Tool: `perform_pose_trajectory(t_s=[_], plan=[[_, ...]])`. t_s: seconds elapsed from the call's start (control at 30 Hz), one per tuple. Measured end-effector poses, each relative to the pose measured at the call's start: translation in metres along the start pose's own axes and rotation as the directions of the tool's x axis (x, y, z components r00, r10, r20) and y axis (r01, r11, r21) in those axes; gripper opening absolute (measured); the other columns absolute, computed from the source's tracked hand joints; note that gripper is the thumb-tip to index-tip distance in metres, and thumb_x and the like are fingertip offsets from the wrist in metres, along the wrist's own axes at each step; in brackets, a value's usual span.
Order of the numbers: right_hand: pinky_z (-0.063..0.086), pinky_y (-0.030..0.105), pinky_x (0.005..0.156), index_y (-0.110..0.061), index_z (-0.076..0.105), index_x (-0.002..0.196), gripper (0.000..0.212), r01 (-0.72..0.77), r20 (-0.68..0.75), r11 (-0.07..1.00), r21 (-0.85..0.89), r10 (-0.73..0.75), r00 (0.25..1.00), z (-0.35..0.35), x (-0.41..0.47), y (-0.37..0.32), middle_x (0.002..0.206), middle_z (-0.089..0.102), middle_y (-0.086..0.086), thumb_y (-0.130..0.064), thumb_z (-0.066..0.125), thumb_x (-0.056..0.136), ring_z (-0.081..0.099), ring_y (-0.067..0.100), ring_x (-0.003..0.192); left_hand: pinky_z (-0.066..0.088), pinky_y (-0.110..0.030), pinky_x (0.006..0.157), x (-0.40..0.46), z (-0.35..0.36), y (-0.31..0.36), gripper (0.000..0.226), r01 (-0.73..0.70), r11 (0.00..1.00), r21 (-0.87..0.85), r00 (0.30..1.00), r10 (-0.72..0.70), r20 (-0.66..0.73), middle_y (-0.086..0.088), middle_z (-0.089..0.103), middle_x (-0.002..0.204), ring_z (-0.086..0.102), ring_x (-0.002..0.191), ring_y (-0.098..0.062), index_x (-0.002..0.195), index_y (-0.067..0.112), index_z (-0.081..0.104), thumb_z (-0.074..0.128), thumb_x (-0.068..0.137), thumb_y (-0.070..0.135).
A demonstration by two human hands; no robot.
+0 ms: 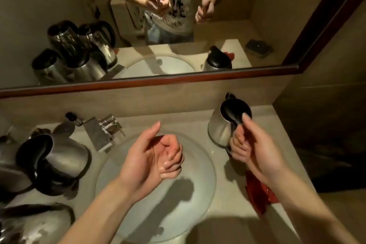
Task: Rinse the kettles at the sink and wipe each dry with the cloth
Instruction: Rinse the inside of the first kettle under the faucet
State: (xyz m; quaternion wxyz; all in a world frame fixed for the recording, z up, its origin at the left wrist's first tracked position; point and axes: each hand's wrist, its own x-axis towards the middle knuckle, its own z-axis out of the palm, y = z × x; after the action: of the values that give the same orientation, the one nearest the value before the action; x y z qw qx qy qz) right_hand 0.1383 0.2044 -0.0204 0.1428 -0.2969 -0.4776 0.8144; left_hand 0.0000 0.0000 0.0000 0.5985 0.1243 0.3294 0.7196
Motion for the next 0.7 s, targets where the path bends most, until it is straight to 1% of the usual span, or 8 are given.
perform_pose_trajectory(t_s=[0.07,0.13,0.2,0.27,0.37,0.5,0.6,0.7], plan=[[0.033,0.027,0.053,-0.010,0.049,0.065,0.043,0.103,-0.241,0.933,-0.344,-0.193,0.951,-0.013,0.013,0.017,0.057,0.039,0.003,-0.033,0.061,0.100,0.038,0.015,0.051,0.019,-0.026,0.046,0.005,-0.002,-0.010,0.050,-0.018,1.000,-0.022,1.000,0.018,-0.005,-0.005,0.038,0.055,0.022,0.048,-0.016,0.065,0.005,0.055,0.065,0.087,0.049],[0.039,0.026,0.062,-0.013,0.055,0.077,0.030,0.085,-0.409,0.819,-0.567,-0.370,0.834,-0.024,0.025,0.032,0.071,0.053,-0.001,-0.027,0.061,0.104,0.050,0.013,0.065,0.022,-0.026,0.046,0.007,-0.007,-0.024,0.046,-0.038,0.997,-0.063,0.999,0.037,-0.026,-0.005,0.039,0.054,0.022,0.048,-0.016,0.064,0.005,0.055,0.066,0.086,0.044],[0.044,0.026,0.078,-0.018,0.055,0.101,0.014,0.028,-0.499,0.811,-0.584,-0.386,0.776,-0.031,0.039,0.044,0.103,0.060,0.001,-0.030,0.061,0.103,0.058,0.018,0.093,0.024,-0.025,0.045,0.009,-0.008,-0.035,0.041,-0.066,0.991,-0.119,0.997,0.059,-0.057,-0.005,0.039,0.054,0.024,0.049,-0.015,0.065,0.005,0.054,0.065,0.087,0.038],[0.042,0.032,0.089,-0.019,0.048,0.114,0.026,-0.095,-0.547,0.824,-0.559,-0.281,0.788,-0.037,0.055,0.056,0.122,0.055,0.003,-0.039,0.059,0.103,0.054,0.021,0.110,0.025,-0.025,0.045,0.009,-0.012,-0.045,0.038,-0.076,0.983,-0.167,0.992,0.059,-0.108,-0.004,0.039,0.055,0.028,0.048,-0.014,0.065,0.005,0.054,0.067,0.086,0.034],[0.040,0.035,0.085,-0.011,0.055,0.107,0.041,-0.187,-0.569,0.831,-0.524,-0.178,0.803,-0.043,0.069,0.063,0.103,0.060,0.004,-0.052,0.047,0.105,0.059,0.022,0.096,0.025,-0.025,0.044,0.005,-0.015,-0.055,0.039,-0.091,0.973,-0.211,0.976,0.045,-0.213,-0.003,0.037,0.053,0.033,0.045,-0.012,0.063,0.006,0.054,0.077,0.077,0.034],[0.041,0.037,0.069,-0.003,0.066,0.079,0.065,-0.173,-0.537,0.840,-0.514,-0.157,0.829,-0.045,0.067,0.067,0.080,0.066,0.009,-0.057,0.041,0.106,0.061,0.019,0.077,0.025,-0.024,0.042,0.001,-0.020,-0.060,0.043,-0.110,0.967,-0.228,0.952,0.037,-0.302,-0.003,0.034,0.052,0.032,0.044,-0.012,0.062,0.007,0.053,0.084,0.069,0.035],[0.045,0.033,0.063,0.000,0.062,0.068,0.067,-0.095,-0.529,0.906,-0.412,-0.153,0.835,-0.041,0.069,0.078,0.066,0.063,0.009,-0.055,0.050,0.104,0.057,0.022,0.064,0.024,-0.024,0.042,0.003,-0.023,-0.058,0.043,-0.118,0.970,-0.214,0.940,0.040,-0.339,-0.003,0.034,0.051,0.031,0.043,-0.011,0.061,0.007,0.054,0.087,0.064,0.034],[0.038,0.039,0.064,-0.010,0.051,0.059,0.059,-0.018,-0.519,0.972,-0.233,-0.109,0.848,-0.037,0.073,0.090,0.056,0.048,0.005,-0.050,0.055,0.103,0.044,0.020,0.057,0.023,-0.024,0.043,0.006,-0.028,-0.053,0.042,-0.131,0.969,-0.208,0.933,0.050,-0.356,-0.003,0.034,0.051,0.031,0.043,-0.011,0.063,0.007,0.054,0.087,0.063,0.034]])
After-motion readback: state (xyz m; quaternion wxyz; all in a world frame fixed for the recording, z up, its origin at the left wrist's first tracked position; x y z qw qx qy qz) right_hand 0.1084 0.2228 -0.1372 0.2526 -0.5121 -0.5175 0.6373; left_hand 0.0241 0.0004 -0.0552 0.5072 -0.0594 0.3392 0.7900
